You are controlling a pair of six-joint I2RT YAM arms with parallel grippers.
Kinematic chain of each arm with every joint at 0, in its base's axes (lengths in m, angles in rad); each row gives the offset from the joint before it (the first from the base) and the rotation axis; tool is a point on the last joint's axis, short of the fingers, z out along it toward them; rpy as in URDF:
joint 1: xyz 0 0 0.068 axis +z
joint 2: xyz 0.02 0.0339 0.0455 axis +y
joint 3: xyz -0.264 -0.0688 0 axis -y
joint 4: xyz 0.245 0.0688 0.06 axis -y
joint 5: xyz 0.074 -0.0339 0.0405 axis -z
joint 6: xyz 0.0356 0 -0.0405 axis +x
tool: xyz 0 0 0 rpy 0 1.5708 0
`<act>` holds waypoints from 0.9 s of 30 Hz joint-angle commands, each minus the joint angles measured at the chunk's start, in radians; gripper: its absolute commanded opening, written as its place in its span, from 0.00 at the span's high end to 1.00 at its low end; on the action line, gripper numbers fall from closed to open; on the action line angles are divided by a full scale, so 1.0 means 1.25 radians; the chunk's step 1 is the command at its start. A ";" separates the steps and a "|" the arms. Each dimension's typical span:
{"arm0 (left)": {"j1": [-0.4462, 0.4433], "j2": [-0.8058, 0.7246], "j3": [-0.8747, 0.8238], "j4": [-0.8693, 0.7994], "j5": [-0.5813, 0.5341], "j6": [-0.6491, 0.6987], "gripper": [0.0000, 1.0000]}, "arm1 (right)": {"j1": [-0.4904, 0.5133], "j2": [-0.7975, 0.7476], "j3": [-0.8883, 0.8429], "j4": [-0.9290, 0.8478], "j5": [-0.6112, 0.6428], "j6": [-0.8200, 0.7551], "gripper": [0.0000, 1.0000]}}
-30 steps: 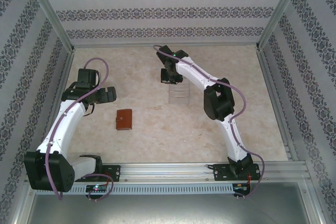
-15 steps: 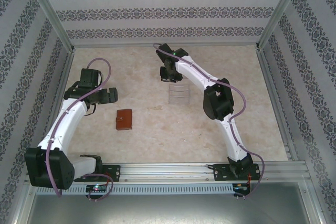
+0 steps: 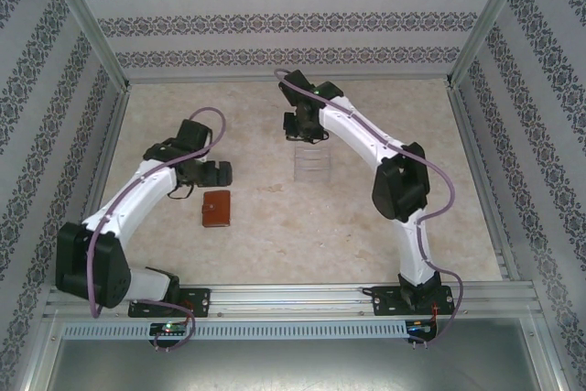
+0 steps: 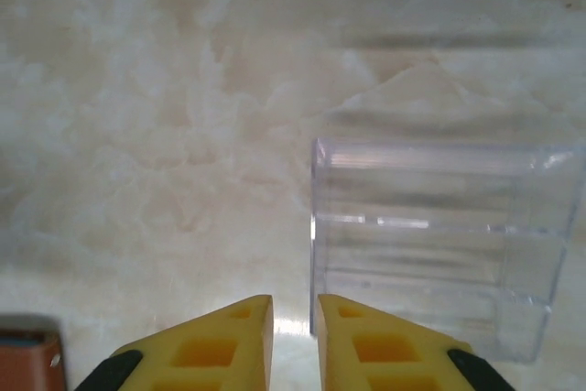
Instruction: Take the credit cards out of the card holder
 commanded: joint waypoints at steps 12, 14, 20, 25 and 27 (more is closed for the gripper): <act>-0.049 0.137 -0.086 0.040 0.014 -0.152 0.00 | 0.024 -0.260 -0.289 0.080 -0.045 0.021 0.78; -0.050 0.140 -0.106 0.058 0.030 -0.159 0.00 | 0.028 -0.277 -0.307 0.078 -0.038 0.022 0.78; -0.050 0.166 -0.134 0.080 0.053 -0.168 0.02 | 0.030 -0.302 -0.351 0.080 -0.030 0.023 0.78; -0.049 0.166 -0.139 0.087 0.075 -0.176 0.13 | 0.034 -0.307 -0.369 0.079 -0.031 0.024 0.78; -0.051 0.167 -0.137 0.085 0.086 -0.177 0.19 | 0.040 -0.313 -0.373 0.078 -0.028 0.024 0.78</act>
